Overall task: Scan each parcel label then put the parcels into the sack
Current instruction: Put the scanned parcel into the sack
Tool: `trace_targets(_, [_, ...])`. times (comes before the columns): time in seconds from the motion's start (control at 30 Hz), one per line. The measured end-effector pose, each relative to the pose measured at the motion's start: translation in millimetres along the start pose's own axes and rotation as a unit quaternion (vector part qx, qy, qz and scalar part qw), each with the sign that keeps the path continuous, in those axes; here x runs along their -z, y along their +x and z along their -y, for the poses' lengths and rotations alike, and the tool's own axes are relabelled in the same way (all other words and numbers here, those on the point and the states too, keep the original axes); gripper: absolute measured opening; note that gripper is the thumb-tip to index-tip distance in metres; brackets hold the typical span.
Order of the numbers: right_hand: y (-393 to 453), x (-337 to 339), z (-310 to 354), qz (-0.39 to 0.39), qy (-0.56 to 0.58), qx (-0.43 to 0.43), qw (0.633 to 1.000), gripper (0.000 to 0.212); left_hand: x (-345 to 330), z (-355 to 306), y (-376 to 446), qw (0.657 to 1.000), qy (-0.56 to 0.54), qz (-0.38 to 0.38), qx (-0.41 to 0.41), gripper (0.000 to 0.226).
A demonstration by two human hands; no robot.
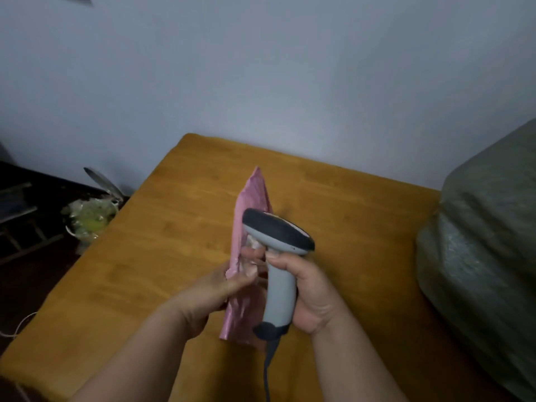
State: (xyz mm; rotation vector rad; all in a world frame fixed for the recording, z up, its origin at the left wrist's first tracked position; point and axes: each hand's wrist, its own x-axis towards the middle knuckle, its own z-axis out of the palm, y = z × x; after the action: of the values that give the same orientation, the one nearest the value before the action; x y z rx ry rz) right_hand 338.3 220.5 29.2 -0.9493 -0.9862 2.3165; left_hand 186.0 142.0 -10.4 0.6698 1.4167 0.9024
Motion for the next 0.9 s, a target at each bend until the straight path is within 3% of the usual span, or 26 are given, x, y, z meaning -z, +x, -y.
trace_targets(0.07, [8.2, -22.5, -6.3, -0.025, -0.052, -0.001, 0.998, 0.022, 22.2, 7.0, -2.2, 0.997, -0.066, 0.004, 0.031, 0.085])
trace_targets(0.17, [18.8, -37.9, -18.3, -0.079, -0.092, -0.015, 0.992, 0.012, 53.7, 34.0, -2.9, 0.977, -0.169, -0.075, 0.102, 0.053])
trace_targets(0.3, [35.1, -36.8, -30.7, -0.187, -0.076, -0.024, 0.979, 0.006, 83.0, 71.0, -1.8, 0.961, -0.114, -0.198, 0.153, 0.034])
trace_targets(0.4, [45.7, -34.6, -45.7, -0.235, -0.098, -0.033, 0.966, 0.004, 97.1, 88.7, -3.1, 0.954, -0.145, -0.183, 0.186, 0.022])
trace_targets(0.63, [52.6, -27.4, -69.7, -0.26, -0.151, -0.067, 0.951, 0.002, 113.3, 96.3, 11.0, 0.943, -0.194, -0.191, 0.19, 0.026])
trace_targets(0.9, [54.3, -14.3, -64.5, -0.287, -0.138, -0.063, 0.946, 0.005, 109.3, 90.2, 16.2, 0.928, -0.273, -0.176, 0.18, 0.019])
